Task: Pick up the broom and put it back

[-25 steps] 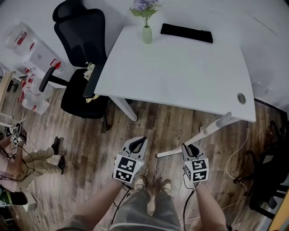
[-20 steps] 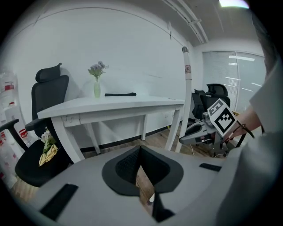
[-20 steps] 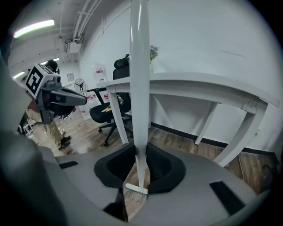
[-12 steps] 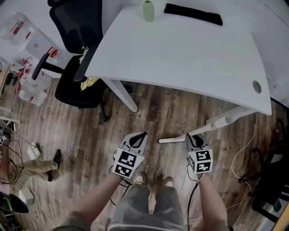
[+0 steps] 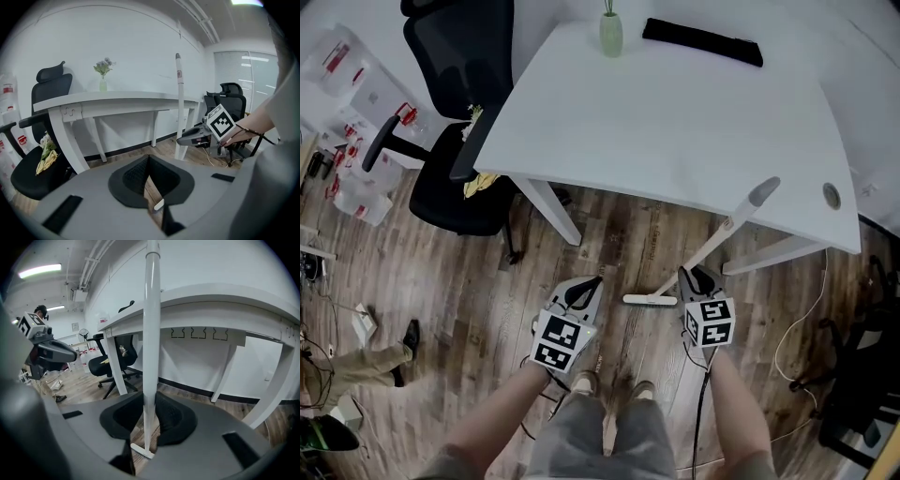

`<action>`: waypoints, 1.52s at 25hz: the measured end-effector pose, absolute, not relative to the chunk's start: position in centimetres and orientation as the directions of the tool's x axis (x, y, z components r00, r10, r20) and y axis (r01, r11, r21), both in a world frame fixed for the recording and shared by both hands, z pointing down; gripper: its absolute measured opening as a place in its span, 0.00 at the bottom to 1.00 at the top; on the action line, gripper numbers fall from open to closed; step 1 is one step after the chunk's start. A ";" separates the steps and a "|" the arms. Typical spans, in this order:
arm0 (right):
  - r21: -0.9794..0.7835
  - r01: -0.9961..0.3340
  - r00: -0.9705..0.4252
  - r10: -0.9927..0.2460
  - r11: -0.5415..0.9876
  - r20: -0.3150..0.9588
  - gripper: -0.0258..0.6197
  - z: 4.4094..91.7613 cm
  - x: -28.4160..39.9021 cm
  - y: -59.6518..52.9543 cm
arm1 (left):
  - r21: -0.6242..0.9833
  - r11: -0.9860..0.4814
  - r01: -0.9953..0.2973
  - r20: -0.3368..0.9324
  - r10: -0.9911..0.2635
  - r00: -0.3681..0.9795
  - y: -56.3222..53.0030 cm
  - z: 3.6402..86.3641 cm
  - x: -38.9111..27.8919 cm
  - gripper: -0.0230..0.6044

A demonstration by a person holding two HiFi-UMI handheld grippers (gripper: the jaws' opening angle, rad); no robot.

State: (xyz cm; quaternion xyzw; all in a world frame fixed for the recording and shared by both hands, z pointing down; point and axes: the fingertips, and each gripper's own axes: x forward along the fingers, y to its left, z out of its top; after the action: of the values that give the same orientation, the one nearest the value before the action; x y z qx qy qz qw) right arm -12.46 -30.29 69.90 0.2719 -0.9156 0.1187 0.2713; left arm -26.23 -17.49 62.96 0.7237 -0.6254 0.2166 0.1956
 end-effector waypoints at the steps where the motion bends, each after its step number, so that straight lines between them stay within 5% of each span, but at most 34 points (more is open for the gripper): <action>1: -0.064 -0.563 -0.705 -0.438 0.824 0.558 0.19 69.9 -12.7 -30.7 | 0.011 -0.142 -0.990 0.557 -0.821 0.124 -17.8 63.0 -26.3 0.06; 18: -0.069 -0.621 -0.668 -0.480 0.781 0.568 0.25 67.9 -12.3 -31.5 | 0.043 -0.144 -0.989 0.574 -0.806 0.143 -17.2 61.1 -27.1 0.06; 38: -0.162 -0.588 -0.789 -0.518 0.792 0.329 0.12 36.7 -7.8 -24.1 | 0.032 -0.141 -0.989 0.447 -0.883 0.140 -16.2 38.5 -26.3 0.06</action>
State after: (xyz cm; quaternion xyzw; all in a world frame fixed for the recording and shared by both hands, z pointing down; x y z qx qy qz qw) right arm -7.78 -24.13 36.72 0.2951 -0.9370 0.1292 0.1349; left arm -26.27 -16.22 38.47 0.7375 -0.6349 0.1635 0.1621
